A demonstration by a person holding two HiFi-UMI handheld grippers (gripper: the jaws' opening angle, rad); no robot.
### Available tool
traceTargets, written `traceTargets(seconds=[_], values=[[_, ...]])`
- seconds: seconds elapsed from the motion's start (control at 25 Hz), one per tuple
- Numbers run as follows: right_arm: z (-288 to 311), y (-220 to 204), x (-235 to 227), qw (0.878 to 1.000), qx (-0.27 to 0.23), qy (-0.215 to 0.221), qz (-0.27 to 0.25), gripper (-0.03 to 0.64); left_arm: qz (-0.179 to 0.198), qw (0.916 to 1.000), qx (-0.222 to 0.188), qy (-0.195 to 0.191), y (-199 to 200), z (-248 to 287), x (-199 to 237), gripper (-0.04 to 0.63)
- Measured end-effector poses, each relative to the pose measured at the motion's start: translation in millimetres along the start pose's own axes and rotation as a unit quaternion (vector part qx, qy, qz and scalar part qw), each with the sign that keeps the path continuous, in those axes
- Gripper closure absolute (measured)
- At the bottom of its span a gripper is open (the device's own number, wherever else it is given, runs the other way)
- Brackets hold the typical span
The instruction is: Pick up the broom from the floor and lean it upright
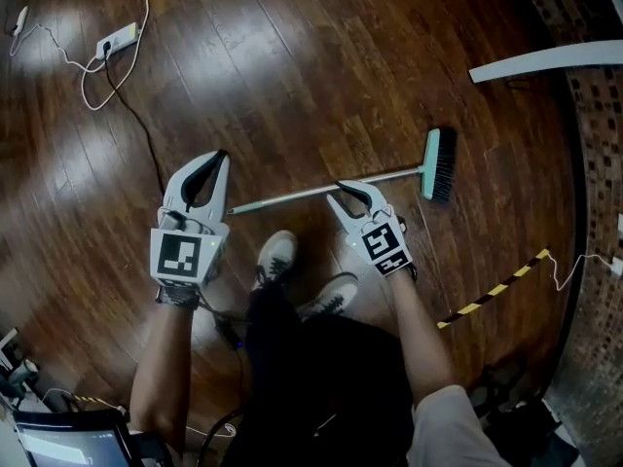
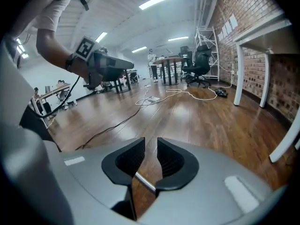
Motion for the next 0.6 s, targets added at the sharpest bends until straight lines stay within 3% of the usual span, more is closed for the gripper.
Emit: traceTargets(seconds=[0.16,0.48,0.6], values=[[48,-32,-3,0.998,0.037,0.023,-0.049,0.511,0.007,1.0,-0.002,-0.003,-48,17,-10,0.594],[90,-78,-7,0.997,0.046,0.019,-0.057,0.509,-0.005,0.9991,0.023,-0.034,-94,38,-57,0.594],[107,-98,-6,0.989,0.091,0.029,-0.111,0.506,-0.015,0.9985,0.03,-0.043,-110,45,-66,0.594]])
Point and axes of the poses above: the fingertips, and each gripper's own axes: z forward along the fingers, x to its left, y out of its top, the point moved 9 cm from there along -z, backward along the fingers, and after that the axes turned 13 degrees about z, right-handed, at the moved point
